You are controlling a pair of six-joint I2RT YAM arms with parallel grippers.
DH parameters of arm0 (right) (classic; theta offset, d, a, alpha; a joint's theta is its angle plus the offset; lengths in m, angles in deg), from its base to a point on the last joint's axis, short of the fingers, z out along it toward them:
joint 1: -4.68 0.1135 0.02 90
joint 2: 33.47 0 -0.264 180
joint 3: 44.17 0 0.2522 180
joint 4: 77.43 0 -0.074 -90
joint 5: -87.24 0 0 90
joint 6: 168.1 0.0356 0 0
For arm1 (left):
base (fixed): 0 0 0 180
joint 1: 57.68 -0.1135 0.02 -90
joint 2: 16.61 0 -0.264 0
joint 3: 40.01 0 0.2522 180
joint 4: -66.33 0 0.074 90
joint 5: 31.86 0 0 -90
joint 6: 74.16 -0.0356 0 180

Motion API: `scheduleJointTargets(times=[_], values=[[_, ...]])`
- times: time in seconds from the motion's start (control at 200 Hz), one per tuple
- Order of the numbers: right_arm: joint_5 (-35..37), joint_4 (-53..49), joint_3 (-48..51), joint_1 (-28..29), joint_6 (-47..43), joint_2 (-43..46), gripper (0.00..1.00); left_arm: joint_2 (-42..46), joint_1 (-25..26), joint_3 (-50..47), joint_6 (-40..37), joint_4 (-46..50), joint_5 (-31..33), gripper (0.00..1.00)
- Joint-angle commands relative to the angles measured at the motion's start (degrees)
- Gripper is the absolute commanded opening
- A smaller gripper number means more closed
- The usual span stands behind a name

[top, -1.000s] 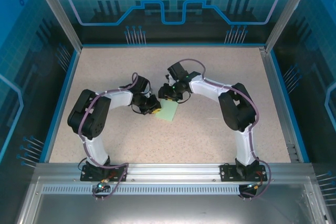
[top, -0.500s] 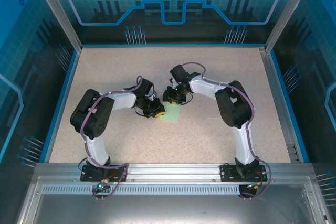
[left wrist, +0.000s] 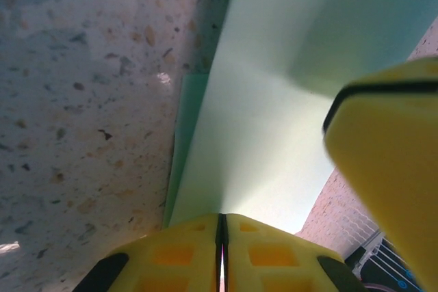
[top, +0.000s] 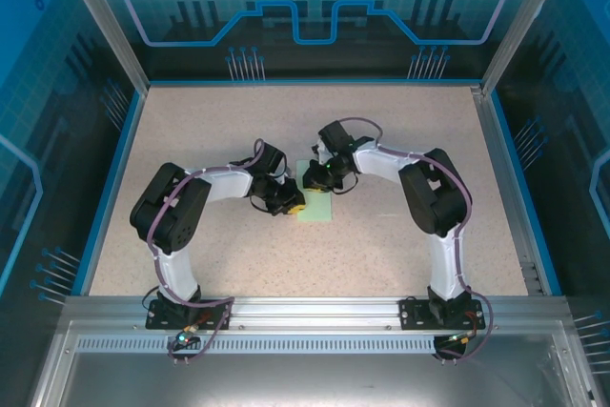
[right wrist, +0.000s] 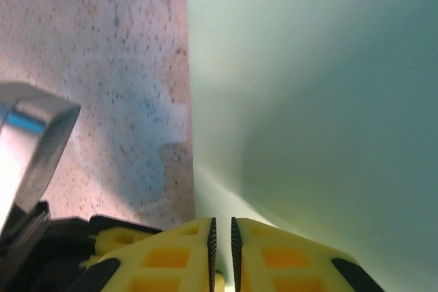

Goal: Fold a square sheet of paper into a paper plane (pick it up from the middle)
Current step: Third fold the triangle at the center of the table.

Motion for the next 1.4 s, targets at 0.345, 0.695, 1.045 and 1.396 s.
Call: scheduleJointTargets(times=[0.345,0.695,1.045,1.396], values=[[-4.2,3.3,6.7,0.6,-1.4,1.0,0.12,-0.4,0.0,-1.4,-0.4,2.1,0.1,0.07],[-2.8,9.7,8.7,-6.4,-5.6,1.5,0.12,-1.1,0.0,-0.3,-2.2,7.3,2.6,0.07],[-1.0,6.3,10.8,-9.0,-2.1,10.8,0.29,3.0,-0.1,4.4,-3.2,4.2,-1.1,0.16],[1.1,3.5,20.0,-6.7,5.0,19.3,0.61,-1.9,-1.4,11.9,-5.4,4.6,4.0,0.18]])
